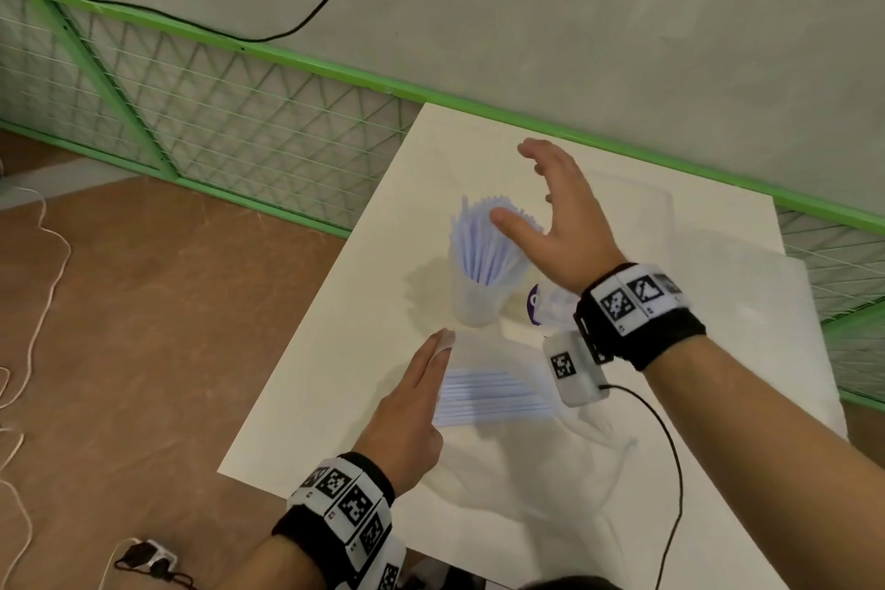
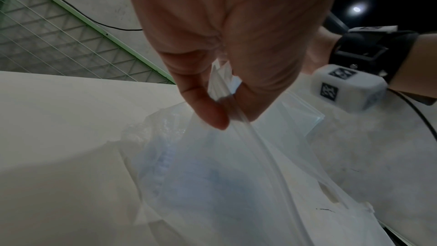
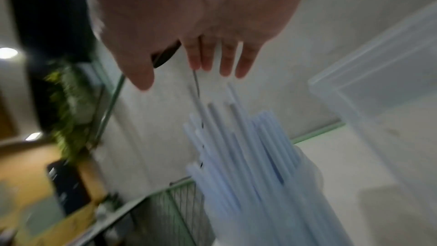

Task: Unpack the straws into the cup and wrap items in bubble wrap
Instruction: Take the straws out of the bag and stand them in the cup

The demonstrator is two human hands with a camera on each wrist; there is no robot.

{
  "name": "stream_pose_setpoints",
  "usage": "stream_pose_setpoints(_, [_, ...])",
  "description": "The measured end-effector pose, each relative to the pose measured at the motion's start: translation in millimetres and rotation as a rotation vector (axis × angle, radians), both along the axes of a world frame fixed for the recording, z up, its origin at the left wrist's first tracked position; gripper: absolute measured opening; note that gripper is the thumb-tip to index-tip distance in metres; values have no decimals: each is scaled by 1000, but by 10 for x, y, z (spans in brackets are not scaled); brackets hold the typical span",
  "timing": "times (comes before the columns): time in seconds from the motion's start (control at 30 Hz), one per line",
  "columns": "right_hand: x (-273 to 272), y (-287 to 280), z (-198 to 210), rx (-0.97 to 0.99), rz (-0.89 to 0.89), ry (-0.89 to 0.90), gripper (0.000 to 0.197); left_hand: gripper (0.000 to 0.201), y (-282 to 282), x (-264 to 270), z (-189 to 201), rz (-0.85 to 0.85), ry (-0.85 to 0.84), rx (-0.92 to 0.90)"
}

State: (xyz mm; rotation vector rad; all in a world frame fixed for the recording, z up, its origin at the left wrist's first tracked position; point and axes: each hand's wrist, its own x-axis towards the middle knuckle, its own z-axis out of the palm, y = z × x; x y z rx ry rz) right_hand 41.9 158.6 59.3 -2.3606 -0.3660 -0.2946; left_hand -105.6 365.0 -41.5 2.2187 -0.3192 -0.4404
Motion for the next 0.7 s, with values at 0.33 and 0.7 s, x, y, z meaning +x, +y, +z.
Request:
stream_pose_setpoints(0.33, [-387, 109, -554, -500, 123, 49, 78, 104, -18, -11, 17, 19, 40, 17])
stream_pose_setpoints(0.7, [-300, 413, -492, -459, 74, -71, 70, 103, -11, -48, 40, 9, 59, 25])
